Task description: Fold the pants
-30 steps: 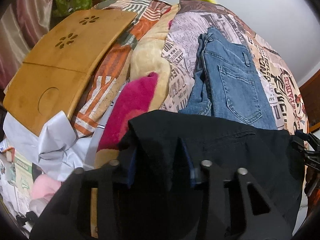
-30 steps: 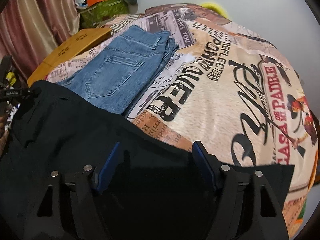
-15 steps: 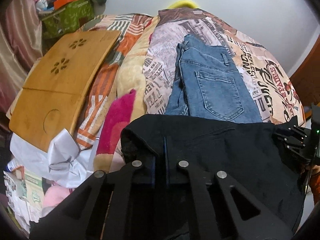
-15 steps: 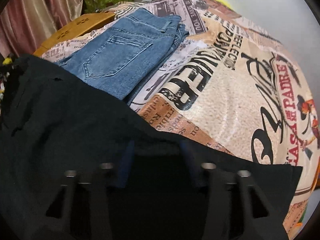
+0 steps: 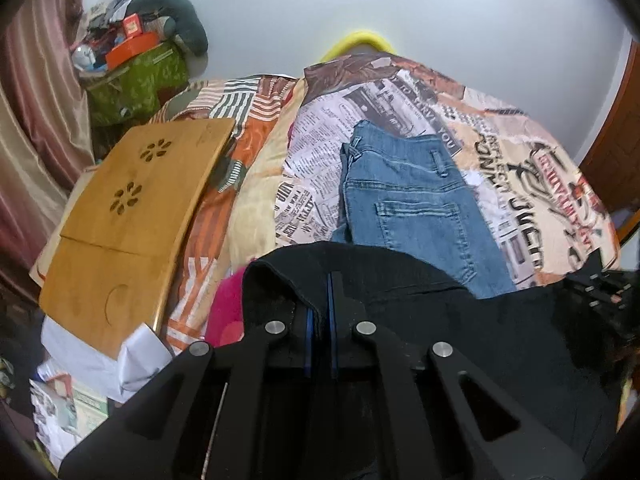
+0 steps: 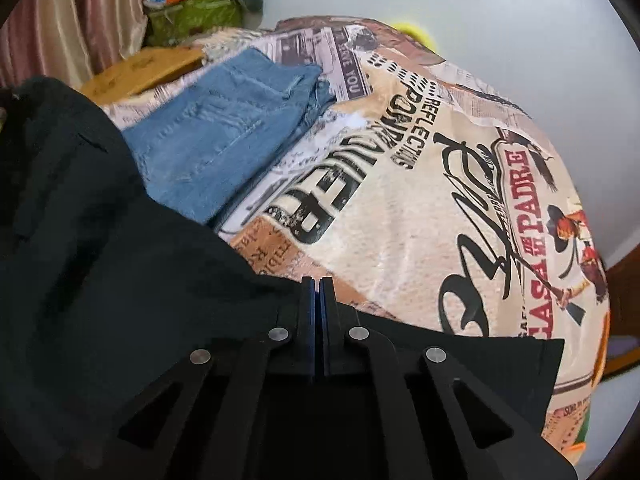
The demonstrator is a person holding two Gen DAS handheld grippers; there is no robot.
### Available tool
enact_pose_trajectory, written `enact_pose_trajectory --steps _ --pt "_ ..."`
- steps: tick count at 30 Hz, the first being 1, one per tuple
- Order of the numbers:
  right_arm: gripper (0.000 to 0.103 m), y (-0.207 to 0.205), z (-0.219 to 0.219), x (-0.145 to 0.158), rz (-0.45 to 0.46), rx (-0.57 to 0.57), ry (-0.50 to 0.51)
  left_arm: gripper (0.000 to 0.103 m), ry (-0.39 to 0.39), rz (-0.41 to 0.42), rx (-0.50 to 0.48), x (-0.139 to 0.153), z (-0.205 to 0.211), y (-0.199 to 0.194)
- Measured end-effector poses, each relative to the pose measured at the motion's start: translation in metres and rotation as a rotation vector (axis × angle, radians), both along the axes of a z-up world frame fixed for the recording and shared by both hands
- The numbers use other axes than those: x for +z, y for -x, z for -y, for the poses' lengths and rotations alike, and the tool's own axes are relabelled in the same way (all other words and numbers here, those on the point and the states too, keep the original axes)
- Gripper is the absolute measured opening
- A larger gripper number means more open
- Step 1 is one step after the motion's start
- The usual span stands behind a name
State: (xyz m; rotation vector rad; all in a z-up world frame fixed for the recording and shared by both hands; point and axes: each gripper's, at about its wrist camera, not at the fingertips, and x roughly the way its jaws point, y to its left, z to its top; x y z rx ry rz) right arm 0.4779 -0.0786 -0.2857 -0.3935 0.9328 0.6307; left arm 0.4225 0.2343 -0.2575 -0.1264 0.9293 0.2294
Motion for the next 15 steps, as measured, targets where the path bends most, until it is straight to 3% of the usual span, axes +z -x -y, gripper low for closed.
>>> enact_pose_trajectory --steps 2,3,4,6,10,12,15 --pt "0.006 -0.005 0.004 0.003 -0.044 0.013 -0.024 0.005 -0.001 -0.028 0.014 -0.011 -0.002 -0.001" --pt "0.016 -0.007 0.004 0.003 -0.057 0.017 -0.03 0.005 0.005 -0.044 0.026 -0.018 -0.005 0.0" --pt "0.034 -0.007 0.003 0.002 -0.063 0.016 -0.03 0.005 0.01 -0.059 0.037 -0.024 -0.008 0.001" --pt "0.058 -0.014 -0.001 -0.007 -0.098 0.034 -0.021 0.005 0.016 -0.091 0.055 -0.037 -0.015 0.003" --pt "0.061 -0.017 -0.012 -0.035 -0.113 0.07 0.057 0.006 0.041 -0.156 0.066 -0.061 -0.026 0.007" --pt "0.064 -0.016 -0.01 -0.036 -0.101 0.066 0.02 0.006 0.058 -0.173 0.07 -0.07 -0.03 0.007" --pt "0.053 -0.015 -0.008 -0.037 -0.118 0.044 -0.013 0.006 0.046 -0.181 0.064 -0.076 -0.026 0.006"
